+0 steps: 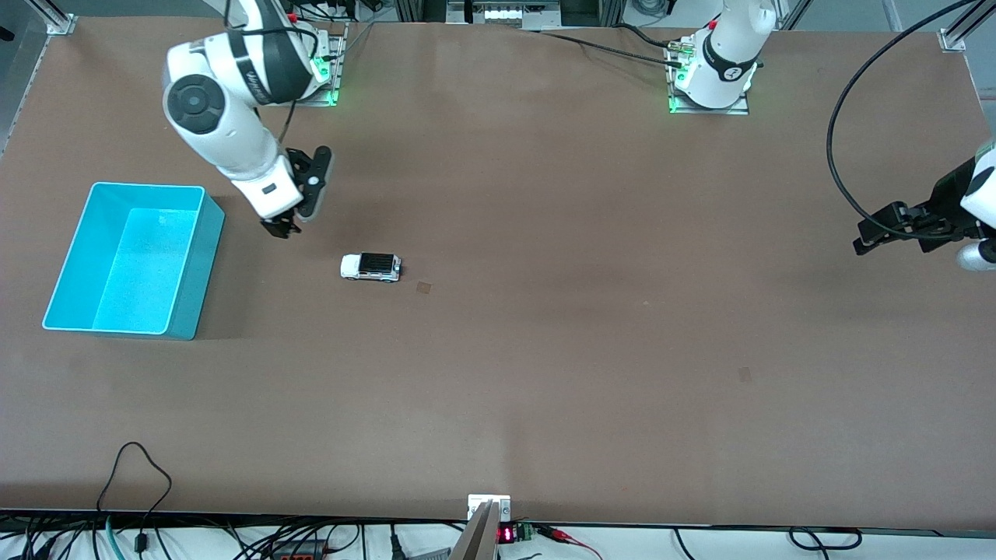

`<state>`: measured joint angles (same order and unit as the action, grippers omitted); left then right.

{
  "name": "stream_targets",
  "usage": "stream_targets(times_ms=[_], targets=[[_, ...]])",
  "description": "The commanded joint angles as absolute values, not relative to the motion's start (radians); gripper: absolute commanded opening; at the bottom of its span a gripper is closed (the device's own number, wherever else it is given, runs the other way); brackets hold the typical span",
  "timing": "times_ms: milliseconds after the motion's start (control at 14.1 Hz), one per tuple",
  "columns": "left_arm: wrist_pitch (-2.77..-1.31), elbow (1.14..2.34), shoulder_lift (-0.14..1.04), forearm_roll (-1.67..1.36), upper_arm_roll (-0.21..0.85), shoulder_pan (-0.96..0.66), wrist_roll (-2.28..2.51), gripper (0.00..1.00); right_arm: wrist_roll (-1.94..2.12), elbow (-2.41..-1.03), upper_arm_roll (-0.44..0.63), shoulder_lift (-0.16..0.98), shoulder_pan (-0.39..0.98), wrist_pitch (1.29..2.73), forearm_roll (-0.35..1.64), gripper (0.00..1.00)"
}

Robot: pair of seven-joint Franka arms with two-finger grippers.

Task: Wind and store white jeep toy
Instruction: 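Reach the right gripper to the jeep while the left gripper withdraws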

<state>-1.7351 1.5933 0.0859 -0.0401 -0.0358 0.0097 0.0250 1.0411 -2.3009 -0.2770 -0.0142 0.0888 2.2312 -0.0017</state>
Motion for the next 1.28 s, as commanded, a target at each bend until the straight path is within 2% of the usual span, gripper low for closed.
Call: stream_targets(times_ms=[0, 213, 567, 709, 1205], targets=[[-1.736, 1.66, 0.026, -0.051, -0.04, 0.003, 0.032, 1.0, 1.109, -2.33, -0.325, 0.037, 0.063, 2.369, -0.002, 1.0], [-1.736, 1.66, 0.025, -0.041, -0.031, 0.003, 0.032, 1.0, 1.166, -2.329, -0.327, 0.119, 0.064, 2.5, -0.002, 1.0], [-1.726, 1.638, 0.035, -0.051, -0.029, -0.002, 0.041, 1.0, 1.17, -2.316, -0.327, 0.247, 0.087, 2.638, -0.015, 1.0], [-1.703, 1.638, 0.035, -0.049, -0.029, -0.002, 0.038, 1.0, 1.154, -2.275, -0.327, 0.291, 0.112, 2.646, -0.073, 1.0], [-1.684, 1.635, 0.028, -0.031, -0.026, -0.002, 0.028, 1.0, 1.123, -2.194, -0.325, 0.389, 0.132, 2.652, -0.077, 1.0]])
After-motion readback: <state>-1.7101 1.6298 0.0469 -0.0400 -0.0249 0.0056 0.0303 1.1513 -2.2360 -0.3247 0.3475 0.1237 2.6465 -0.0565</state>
